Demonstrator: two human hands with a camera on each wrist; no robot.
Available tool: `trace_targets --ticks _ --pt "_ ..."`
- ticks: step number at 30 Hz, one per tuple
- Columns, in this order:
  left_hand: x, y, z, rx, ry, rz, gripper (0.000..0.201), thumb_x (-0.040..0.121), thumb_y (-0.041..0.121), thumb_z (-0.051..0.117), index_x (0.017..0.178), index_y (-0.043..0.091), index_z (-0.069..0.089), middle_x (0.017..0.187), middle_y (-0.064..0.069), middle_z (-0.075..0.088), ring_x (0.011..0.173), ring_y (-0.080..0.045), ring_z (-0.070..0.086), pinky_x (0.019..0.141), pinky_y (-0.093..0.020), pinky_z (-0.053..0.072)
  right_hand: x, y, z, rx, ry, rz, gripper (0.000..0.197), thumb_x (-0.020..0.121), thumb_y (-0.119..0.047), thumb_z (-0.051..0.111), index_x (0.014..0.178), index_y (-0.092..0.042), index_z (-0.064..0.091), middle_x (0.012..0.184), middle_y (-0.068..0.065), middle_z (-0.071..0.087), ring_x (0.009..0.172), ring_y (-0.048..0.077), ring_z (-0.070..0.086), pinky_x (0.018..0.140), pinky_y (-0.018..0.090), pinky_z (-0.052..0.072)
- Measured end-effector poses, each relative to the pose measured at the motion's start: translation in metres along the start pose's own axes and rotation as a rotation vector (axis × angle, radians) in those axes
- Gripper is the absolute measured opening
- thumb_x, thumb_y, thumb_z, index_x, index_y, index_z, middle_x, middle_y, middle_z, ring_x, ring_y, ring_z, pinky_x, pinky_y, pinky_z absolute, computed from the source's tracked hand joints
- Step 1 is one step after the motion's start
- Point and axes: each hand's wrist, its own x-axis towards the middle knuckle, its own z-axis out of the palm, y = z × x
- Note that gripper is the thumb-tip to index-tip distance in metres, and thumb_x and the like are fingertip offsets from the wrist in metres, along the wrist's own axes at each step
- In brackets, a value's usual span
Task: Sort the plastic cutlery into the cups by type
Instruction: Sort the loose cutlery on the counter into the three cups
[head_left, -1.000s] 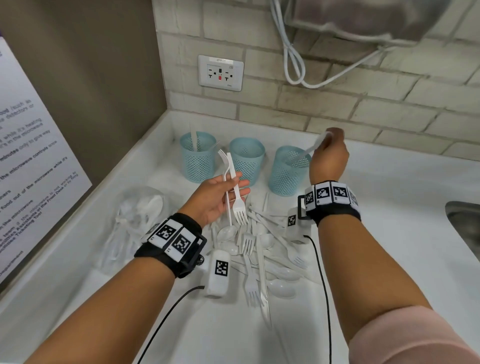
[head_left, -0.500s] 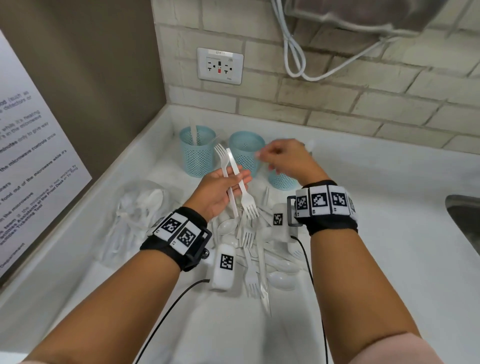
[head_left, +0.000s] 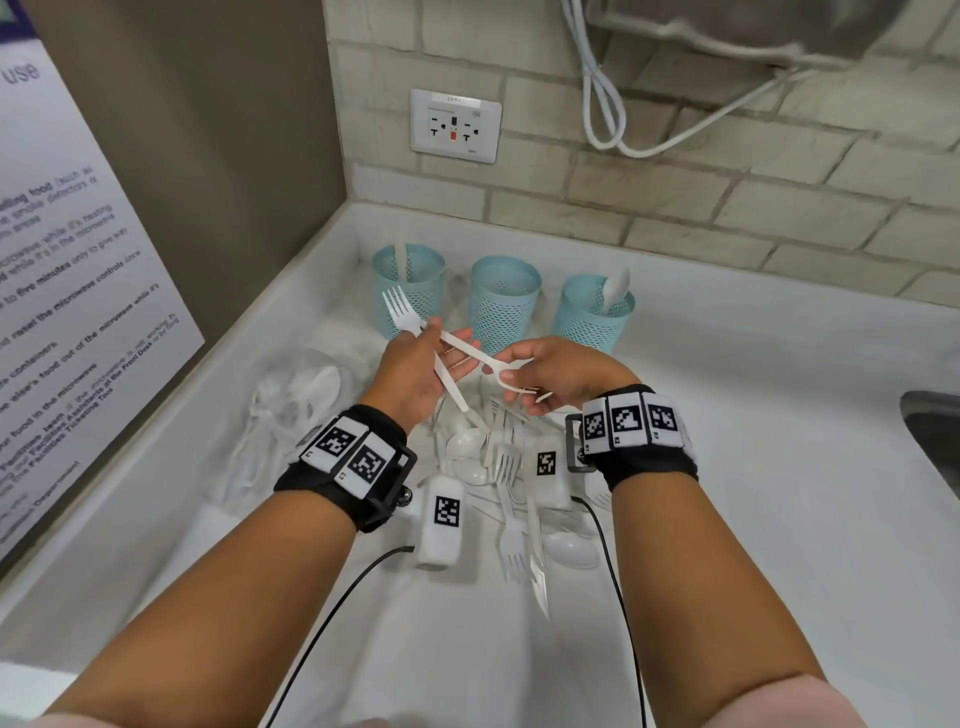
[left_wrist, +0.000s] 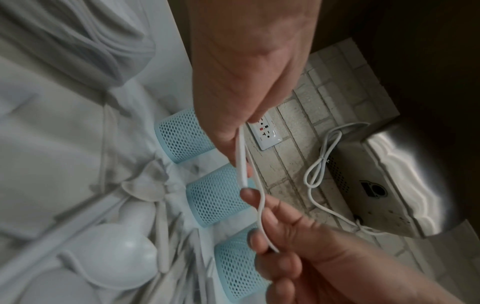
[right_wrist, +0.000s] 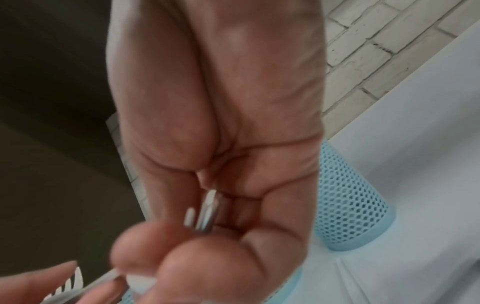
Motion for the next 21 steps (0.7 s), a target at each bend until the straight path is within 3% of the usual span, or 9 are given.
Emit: trace_targets --ticks 4,9,11,14,15,16,19,21 --pt "0.003 0.003 -0.01 0.114 0.067 0.008 0.027 0.103 0.025 0.034 0.106 0.006 0.054 0.103 -0.012 0.064 0.096 -0.024 0.061 0.082 -0.034 0.051 0.001 0.003 -0.003 -0.092 0.011 0.053 0.027 0.096 -0.009 0.05 0.119 -0.018 0.061 0.077 0.005 0.062 0.053 0.008 0.047 0.058 0.022 0.042" --pt "0.008 0.009 -0.02 0.449 0.07 0.073 0.04 0.1 0.034 0.042 0.113 0.005 0.065 0.11 -0.005 0.068 0.089 -0.012 0.058 0.077 -0.025 0.043 0.003 0.001 -0.011 -0.336 0.077 0.043 0.034 0.092 -0.013 0.056 0.125 -0.022 0.059 0.097 0.013 0.068 0.068 0.016 0.054 0.056 0.021 0.042" --pt "0.008 0.012 -0.021 0.609 0.04 0.091 0.039 0.099 0.036 0.043 0.11 0.009 0.068 0.114 -0.002 0.067 0.097 -0.014 0.057 0.084 -0.027 0.044 0.002 -0.002 -0.015 -0.357 0.092 0.036 0.032 0.092 -0.012 0.056 0.122 -0.023 0.061 0.087 0.002 0.068 0.065 0.012 0.056 0.056 0.02 0.042" --pt "0.007 0.015 -0.023 0.85 -0.013 0.121 0.041 0.099 0.038 0.041 0.114 0.011 0.067 0.111 0.007 0.059 0.102 -0.011 0.05 0.077 -0.022 0.039 0.001 -0.006 -0.023 -0.37 0.094 0.042 0.029 0.091 -0.011 0.058 0.115 -0.026 0.064 0.06 -0.015 0.06 0.054 0.003 0.051 0.052 0.018 0.039" --pt "0.007 0.016 -0.024 0.889 -0.047 0.123 0.042 0.098 0.039 0.041 0.116 0.011 0.067 0.109 0.007 0.058 0.102 -0.009 0.049 0.081 -0.022 0.036 0.001 -0.007 -0.025 -0.379 0.095 0.042 0.026 0.09 -0.012 0.06 0.111 -0.026 0.067 0.052 -0.017 0.058 0.051 0.003 0.049 0.051 0.017 0.038" --pt "0.008 0.016 -0.025 0.902 -0.09 0.112 0.042 0.098 0.039 0.042 0.115 0.011 0.067 0.108 0.006 0.06 0.102 -0.008 0.051 0.086 -0.023 0.035 0.002 -0.009 -0.026 -0.372 0.103 0.036 0.023 0.089 -0.013 0.062 0.108 -0.023 0.069 0.05 -0.016 0.058 0.052 0.005 0.048 0.052 0.017 0.038" --pt "0.01 0.013 -0.022 0.837 -0.196 0.049 0.037 0.096 0.037 0.048 0.106 0.008 0.069 0.102 -0.003 0.07 0.099 -0.013 0.064 0.095 -0.027 0.045 0.009 -0.013 -0.025 -0.246 0.14 -0.008 0.022 0.085 -0.013 0.067 0.107 -0.013 0.07 0.071 0.004 0.061 0.059 0.012 0.048 0.051 0.017 0.042" --pt "0.011 0.011 -0.02 0.806 -0.228 0.001 0.039 0.095 0.036 0.05 0.107 0.004 0.068 0.097 -0.009 0.072 0.092 -0.019 0.069 0.088 -0.026 0.052 0.012 -0.017 -0.02 -0.15 0.178 -0.045 0.022 0.085 -0.008 0.067 0.106 -0.009 0.068 0.072 0.007 0.06 0.055 0.009 0.051 0.049 0.013 0.047"
